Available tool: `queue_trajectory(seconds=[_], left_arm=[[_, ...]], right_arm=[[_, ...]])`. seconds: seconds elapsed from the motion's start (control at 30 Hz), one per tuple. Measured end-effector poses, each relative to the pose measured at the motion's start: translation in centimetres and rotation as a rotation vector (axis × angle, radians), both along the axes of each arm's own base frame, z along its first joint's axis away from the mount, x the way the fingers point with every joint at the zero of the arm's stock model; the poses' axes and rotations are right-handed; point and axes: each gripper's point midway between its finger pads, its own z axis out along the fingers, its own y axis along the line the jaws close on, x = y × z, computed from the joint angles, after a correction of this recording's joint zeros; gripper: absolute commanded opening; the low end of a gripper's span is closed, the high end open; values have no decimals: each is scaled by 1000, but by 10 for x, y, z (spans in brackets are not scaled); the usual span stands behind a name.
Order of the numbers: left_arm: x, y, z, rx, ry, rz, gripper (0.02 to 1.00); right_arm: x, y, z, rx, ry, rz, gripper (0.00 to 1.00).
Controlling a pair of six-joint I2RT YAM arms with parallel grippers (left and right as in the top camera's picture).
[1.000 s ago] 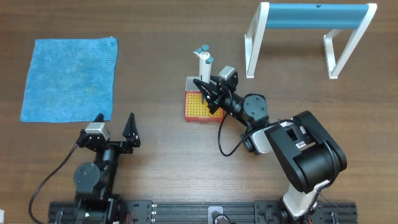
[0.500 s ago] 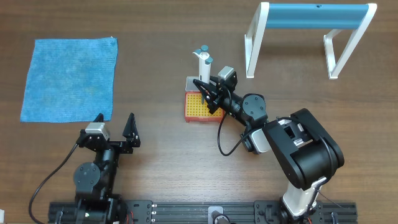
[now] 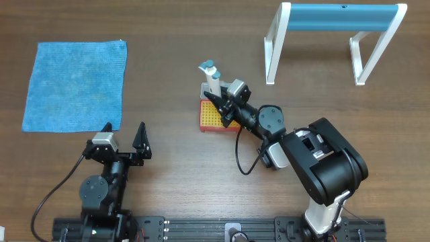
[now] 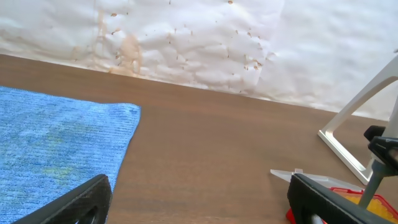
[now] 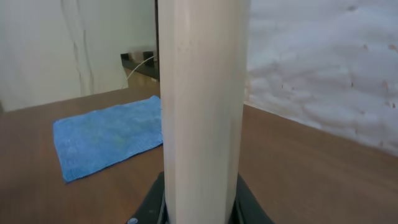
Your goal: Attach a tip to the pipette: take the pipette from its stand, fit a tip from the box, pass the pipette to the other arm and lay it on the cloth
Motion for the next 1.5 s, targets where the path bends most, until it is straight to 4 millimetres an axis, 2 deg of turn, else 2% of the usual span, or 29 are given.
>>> queue_trajectory(seconds=[0.33,0.53,0.67,0.7,0.8,0.9,0.97,1.1,1.23,1.27,1.37,1.5], left_arm=[[0,0,0,0,0,0,917],[0,0,0,0,0,0,917],[0,0,0,0,0,0,917],[0,0,0,0,0,0,917],[0,0,0,0,0,0,917],[0,0,0,0,0,0,917],[0,0,0,0,0,0,917],[0,0,0,0,0,0,917],[0,0,0,0,0,0,917],[0,0,0,0,0,0,917],[0,0,0,0,0,0,917],[0,0,0,0,0,0,919]], right_arm=[[-7,0,0,-31,-42,5,73],[-13,-4,6,-49,-40,2,75],[-16,-6,32,-26,-90,-1,73],[-19,-8,52,-7,-129,-3,75],[-18,-10,76,9,-165,-9,75],[-19,-12,97,33,-211,-14,75],[-21,-12,105,33,-212,-13,73],[-29,-5,94,-43,-74,54,75],[-51,9,87,-154,166,174,75],[-62,13,95,-189,252,213,75],[-72,15,112,-227,336,248,75],[-78,19,129,-205,360,285,75]])
